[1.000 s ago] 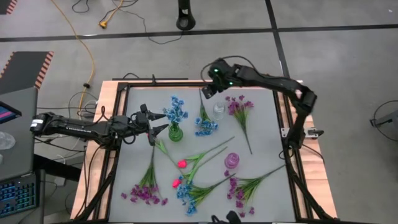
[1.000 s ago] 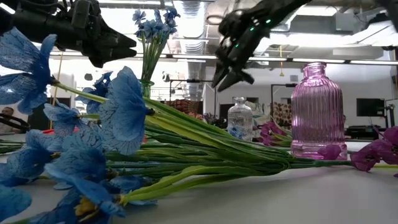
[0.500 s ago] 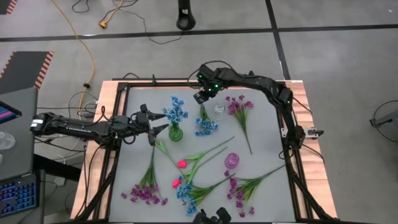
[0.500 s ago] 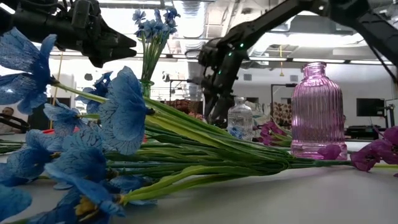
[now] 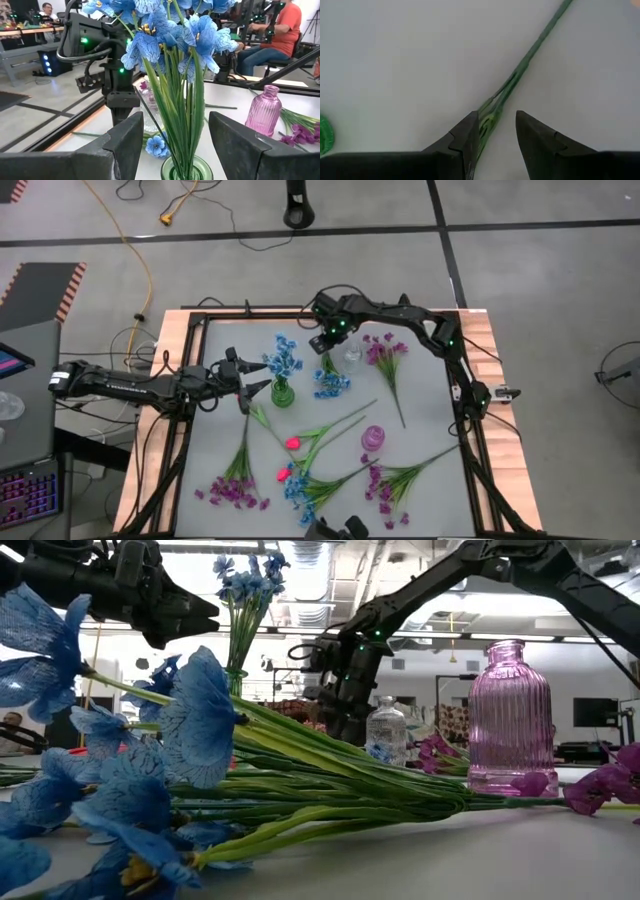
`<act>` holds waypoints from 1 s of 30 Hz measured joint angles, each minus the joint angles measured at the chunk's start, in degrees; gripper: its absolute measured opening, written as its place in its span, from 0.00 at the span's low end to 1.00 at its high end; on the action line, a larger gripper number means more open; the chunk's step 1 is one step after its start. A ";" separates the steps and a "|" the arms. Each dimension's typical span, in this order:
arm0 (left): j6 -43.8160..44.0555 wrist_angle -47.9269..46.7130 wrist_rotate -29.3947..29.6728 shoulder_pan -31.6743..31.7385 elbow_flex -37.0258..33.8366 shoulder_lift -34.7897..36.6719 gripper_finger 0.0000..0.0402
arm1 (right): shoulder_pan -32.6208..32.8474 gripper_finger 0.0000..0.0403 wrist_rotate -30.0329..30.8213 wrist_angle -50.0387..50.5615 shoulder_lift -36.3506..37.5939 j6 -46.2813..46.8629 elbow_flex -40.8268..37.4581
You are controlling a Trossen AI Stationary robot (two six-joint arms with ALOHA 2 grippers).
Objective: Sort flowers into vase by color
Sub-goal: Put the top blue flowers into the green flower vase
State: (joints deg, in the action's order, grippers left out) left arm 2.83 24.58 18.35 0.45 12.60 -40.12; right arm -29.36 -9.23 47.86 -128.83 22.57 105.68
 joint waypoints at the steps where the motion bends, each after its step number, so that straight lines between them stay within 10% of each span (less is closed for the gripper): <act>1: 0.00 0.00 0.00 0.00 0.00 0.00 0.53 | 0.08 0.39 0.00 0.00 0.01 0.00 -0.06; 30: 0.68 -0.69 -0.02 0.00 0.00 0.00 0.53 | 3.76 0.39 3.48 3.58 -0.86 1.42 -0.10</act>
State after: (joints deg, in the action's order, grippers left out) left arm 3.51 23.89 18.33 0.45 12.60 -40.12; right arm -25.59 -5.75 51.44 -129.69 23.99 105.58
